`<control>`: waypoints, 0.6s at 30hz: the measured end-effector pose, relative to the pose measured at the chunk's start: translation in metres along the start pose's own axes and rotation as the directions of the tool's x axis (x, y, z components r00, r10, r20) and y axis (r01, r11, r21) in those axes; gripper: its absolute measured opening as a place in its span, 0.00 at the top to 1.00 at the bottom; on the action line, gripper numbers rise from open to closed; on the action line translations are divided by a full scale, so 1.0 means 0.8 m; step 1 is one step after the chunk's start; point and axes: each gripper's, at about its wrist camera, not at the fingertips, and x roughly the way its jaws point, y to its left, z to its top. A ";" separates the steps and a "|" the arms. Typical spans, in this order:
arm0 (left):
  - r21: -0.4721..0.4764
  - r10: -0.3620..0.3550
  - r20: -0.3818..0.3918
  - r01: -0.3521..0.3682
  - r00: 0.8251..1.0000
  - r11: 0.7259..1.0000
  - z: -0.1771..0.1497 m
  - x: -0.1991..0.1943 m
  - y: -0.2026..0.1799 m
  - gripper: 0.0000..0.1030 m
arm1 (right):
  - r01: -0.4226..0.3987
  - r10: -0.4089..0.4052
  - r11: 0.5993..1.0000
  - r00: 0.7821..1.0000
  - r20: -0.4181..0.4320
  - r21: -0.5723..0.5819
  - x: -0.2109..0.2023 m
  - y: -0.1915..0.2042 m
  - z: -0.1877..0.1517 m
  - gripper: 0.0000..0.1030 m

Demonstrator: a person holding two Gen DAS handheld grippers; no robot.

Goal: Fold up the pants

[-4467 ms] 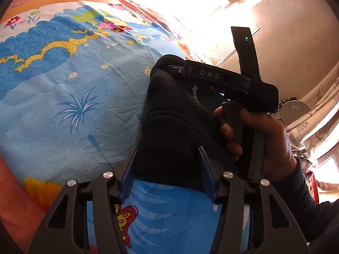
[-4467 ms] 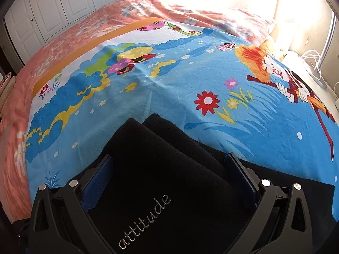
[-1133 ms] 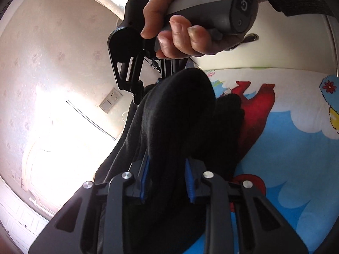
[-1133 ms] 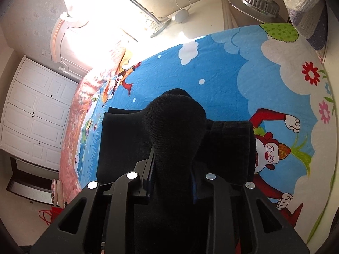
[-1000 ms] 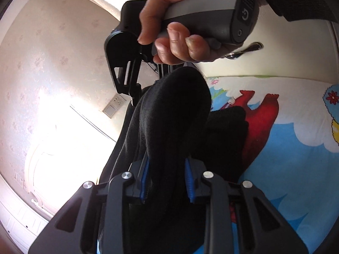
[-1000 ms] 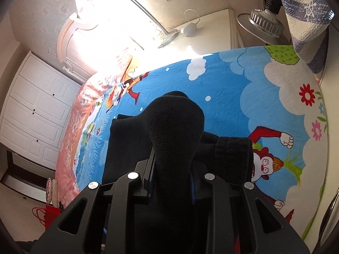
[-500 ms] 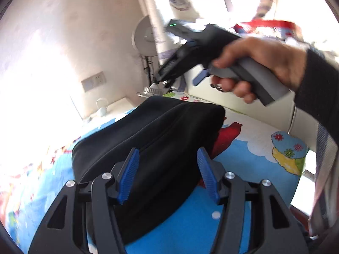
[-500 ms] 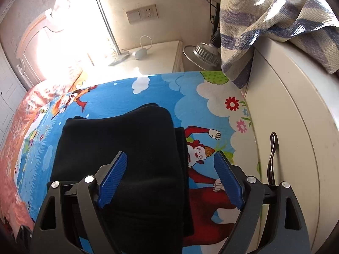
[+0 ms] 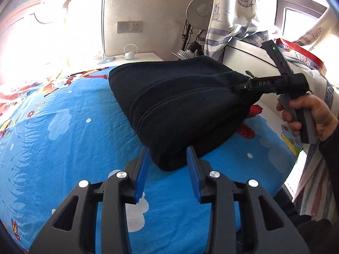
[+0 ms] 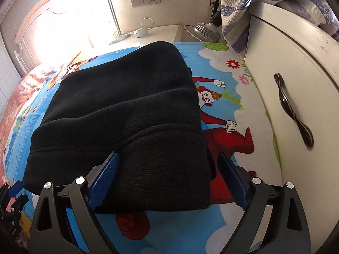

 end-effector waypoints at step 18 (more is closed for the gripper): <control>0.404 0.092 0.030 -0.096 0.995 0.910 -0.020 0.011 -0.065 0.99 | 0.127 -0.238 0.662 0.970 -0.047 -0.739 0.158 0.343 0.125 0.10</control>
